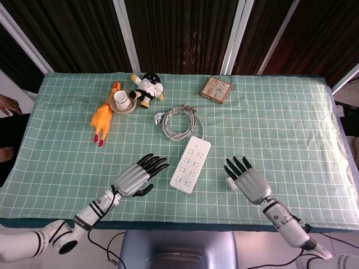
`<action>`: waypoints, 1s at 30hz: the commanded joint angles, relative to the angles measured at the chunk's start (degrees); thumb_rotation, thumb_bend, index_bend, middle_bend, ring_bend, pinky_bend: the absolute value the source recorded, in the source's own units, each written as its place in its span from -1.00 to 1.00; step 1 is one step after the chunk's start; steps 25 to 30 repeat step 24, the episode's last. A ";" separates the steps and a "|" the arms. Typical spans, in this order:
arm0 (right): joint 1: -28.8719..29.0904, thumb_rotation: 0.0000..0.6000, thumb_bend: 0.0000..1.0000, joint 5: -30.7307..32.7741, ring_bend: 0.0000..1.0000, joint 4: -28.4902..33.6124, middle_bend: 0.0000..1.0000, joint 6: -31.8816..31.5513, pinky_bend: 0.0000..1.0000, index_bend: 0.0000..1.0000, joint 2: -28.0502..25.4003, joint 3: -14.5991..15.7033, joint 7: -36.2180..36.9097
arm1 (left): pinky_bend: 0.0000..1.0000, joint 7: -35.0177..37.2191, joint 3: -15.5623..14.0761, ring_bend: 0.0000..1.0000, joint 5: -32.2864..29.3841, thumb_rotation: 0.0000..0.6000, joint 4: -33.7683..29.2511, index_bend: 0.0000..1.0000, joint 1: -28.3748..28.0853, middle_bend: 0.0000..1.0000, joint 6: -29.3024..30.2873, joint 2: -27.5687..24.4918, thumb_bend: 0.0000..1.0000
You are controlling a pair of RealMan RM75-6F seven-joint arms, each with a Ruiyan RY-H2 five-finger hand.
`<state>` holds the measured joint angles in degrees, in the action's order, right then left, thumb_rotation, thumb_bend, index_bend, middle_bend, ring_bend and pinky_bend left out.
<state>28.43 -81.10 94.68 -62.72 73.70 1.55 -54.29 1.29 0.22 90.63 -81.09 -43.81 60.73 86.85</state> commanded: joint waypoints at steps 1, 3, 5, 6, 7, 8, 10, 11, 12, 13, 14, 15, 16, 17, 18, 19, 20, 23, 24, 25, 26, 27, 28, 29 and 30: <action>-9.23 1.00 -0.66 -6.40 -1.00 7.81 -0.99 -15.68 -0.71 -1.00 -9.05 1.32 19.17 | -1.00 -0.46 -2.45 -1.00 2.89 1.00 -1.89 -1.00 5.59 -1.00 8.70 -4.55 -0.05; -12.53 1.00 -0.68 -6.76 -1.00 7.52 -1.00 -20.31 -0.79 -1.00 -10.66 1.78 25.31 | -1.00 2.02 -3.94 -1.00 3.26 1.00 -3.10 -1.00 8.64 -1.00 12.42 -6.85 -0.05; -15.71 1.00 -0.69 -5.53 -1.00 6.42 -1.00 -23.89 -0.82 -1.00 -11.54 1.90 29.43 | -1.00 4.58 -6.17 -1.00 3.99 1.00 -3.74 -1.00 12.57 -1.00 16.92 -9.42 -0.05; -16.74 1.00 -0.69 -5.24 -1.00 5.88 -1.00 -24.91 -0.83 -1.00 -11.81 1.99 30.63 | -1.00 5.68 -7.19 -1.00 4.26 1.00 -3.98 -1.00 14.32 -1.00 18.79 -10.48 -0.05; -18.09 1.00 -0.69 -4.83 -1.00 5.16 -1.00 -26.41 -0.84 -1.00 -11.81 1.88 32.54 | -1.00 6.45 -8.48 -1.00 4.42 1.00 -4.07 -1.00 16.70 -1.00 21.15 -11.83 -0.05; -18.94 1.00 -0.69 -4.74 -1.00 4.52 -1.00 -27.39 -0.85 -1.00 -11.60 1.77 33.91 | -1.00 6.64 -9.17 -1.00 4.46 1.00 -4.16 -1.00 18.18 -1.00 22.56 -12.59 -0.05; -21.20 1.00 -0.70 -3.58 -1.00 2.69 -1.00 -29.87 -0.87 -1.00 -10.62 1.17 37.50 | -1.00 6.49 -10.41 -1.00 2.80 1.00 -4.38 -1.00 21.82 -1.00 24.85 -14.35 -0.05; -22.26 1.00 -0.71 -2.78 -1.00 1.70 -1.00 -30.92 -0.87 -1.00 -9.87 0.82 39.28 | -1.00 6.80 -10.65 -1.00 1.58 1.00 -4.75 -1.00 23.33 -1.00 25.60 -14.98 -0.05; -23.14 1.00 -0.74 -2.07 -1.00 0.76 -1.00 -31.65 -0.88 -1.00 -9.18 0.50 40.94 | -1.00 6.92 -10.54 -1.00 0.17 1.00 -5.02 -1.00 24.46 -1.00 25.90 -15.45 -0.05; -24.07 1.00 -0.75 -0.91 -1.00 0.15 -1.00 -31.93 -0.89 -1.00 -8.86 0.24 42.08 | -1.00 5.78 -10.35 -1.00 -1.50 1.00 -5.69 -1.00 25.16 -1.00 25.28 -16.49 -0.05; -24.40 1.00 -0.76 -0.91 -1.00 -0.15 -1.00 -32.09 -0.90 -1.00 -9.15 0.16 42.32 | -1.00 5.40 -10.10 -1.00 -1.95 1.00 -6.35 -1.00 25.33 -1.00 25.05 -17.36 -0.05; -24.63 1.00 -0.77 -1.43 -1.00 -0.47 -1.00 -32.67 -0.90 -1.00 -9.36 -0.12 43.05 | -1.00 6.05 -9.62 -1.00 -2.05 1.00 -6.82 -1.00 25.55 -1.00 25.41 -17.90 -0.05; -25.05 1.00 -0.77 -1.57 -1.00 -0.88 -1.00 -33.45 -0.90 -1.00 -9.30 -0.68 44.42 | -1.00 7.00 -9.02 -1.00 -1.84 1.00 -6.66 -1.00 25.95 -1.00 26.23 -18.23 -0.05; -25.31 1.00 -0.77 -1.35 -1.00 -1.07 -1.00 -33.50 -0.91 -1.00 -9.30 -0.94 45.08 | -1.00 7.69 -8.76 -1.00 -1.39 1.00 -6.32 -1.00 26.20 -1.00 26.76 -18.43 -0.05; -25.44 1.00 -0.77 -1.19 -1.00 -1.16 -1.00 -33.19 -0.91 -1.00 -9.39 -1.04 45.58 | -1.00 8.88 -8.71 -1.00 -0.73 1.00 -6.10 -1.00 26.42 -1.00 27.14 -18.63 -0.05; -25.47 1.00 -0.77 -1.11 -1.00 -1.24 -1.00 -32.74 -0.92 -1.00 -9.51 -1.11 45.99 | -1.00 10.48 -8.82 -1.00 0.22 1.00 -5.84 -1.00 26.56 -1.00 27.44 -18.82 -0.05; -25.46 1.00 -0.77 -1.06 -1.00 -1.37 -1.00 -32.09 -0.92 -1.00 -9.69 -1.16 46.25 | -1.00 12.53 -9.12 -1.00 1.79 1.00 -5.21 -1.00 26.62 -1.00 27.76 -19.05 -0.05; -25.42 1.00 -0.77 -0.83 -1.00 -1.38 -1.00 -30.93 -0.92 -1.00 -9.92 -1.58 46.33 | -1.00 14.16 -9.11 -1.00 4.78 1.00 -3.04 -1.00 26.80 -1.00 28.85 -18.79 -0.05; -25.47 1.00 -0.77 -0.82 -1.00 -1.31 -1.00 -30.78 -0.92 -1.00 -10.00 -1.69 46.34 | -1.00 13.62 -8.82 -1.00 5.23 1.00 -2.43 -1.00 27.04 -1.00 29.41 -18.37 -0.05; -25.47 1.00 -0.77 -0.82 -1.00 -1.31 -1.00 -30.78 -0.92 -1.00 -10.00 -1.69 46.34 | -1.00 13.62 -8.82 -1.00 5.23 1.00 -2.43 -1.00 27.04 -1.00 29.41 -18.37 -0.05; -25.47 1.00 -0.77 -0.82 -1.00 -1.31 -1.00 -30.78 -0.92 -1.00 -10.00 -1.69 46.34 | -1.00 13.62 -8.82 -1.00 5.23 1.00 -2.43 -1.00 27.04 -1.00 29.41 -18.37 -0.05; -25.47 1.00 -0.77 -0.82 -1.00 -1.31 -1.00 -30.78 -0.92 -1.00 -10.00 -1.69 46.34 | -1.00 13.62 -8.82 -1.00 5.23 1.00 -2.43 -1.00 27.04 -1.00 29.41 -18.37 -0.05; -25.47 1.00 -0.77 -0.82 -1.00 -1.31 -1.00 -30.78 -0.92 -1.00 -10.00 -1.69 46.34 | -1.00 13.62 -8.82 -1.00 5.23 1.00 -2.43 -1.00 27.04 -1.00 29.41 -18.37 -0.05; -25.47 1.00 -0.77 -0.82 -1.00 -1.31 -1.00 -30.78 -0.92 -1.00 -10.00 -1.69 46.34 | -1.00 13.62 -8.82 -1.00 5.23 1.00 -2.43 -1.00 27.04 -1.00 29.41 -18.37 -0.05; -25.47 1.00 -0.77 -0.82 -1.00 -1.31 -1.00 -30.78 -0.92 -1.00 -10.00 -1.69 46.34 | -1.00 13.62 -8.82 -1.00 5.23 1.00 -2.43 -1.00 27.04 -1.00 29.41 -18.37 -0.05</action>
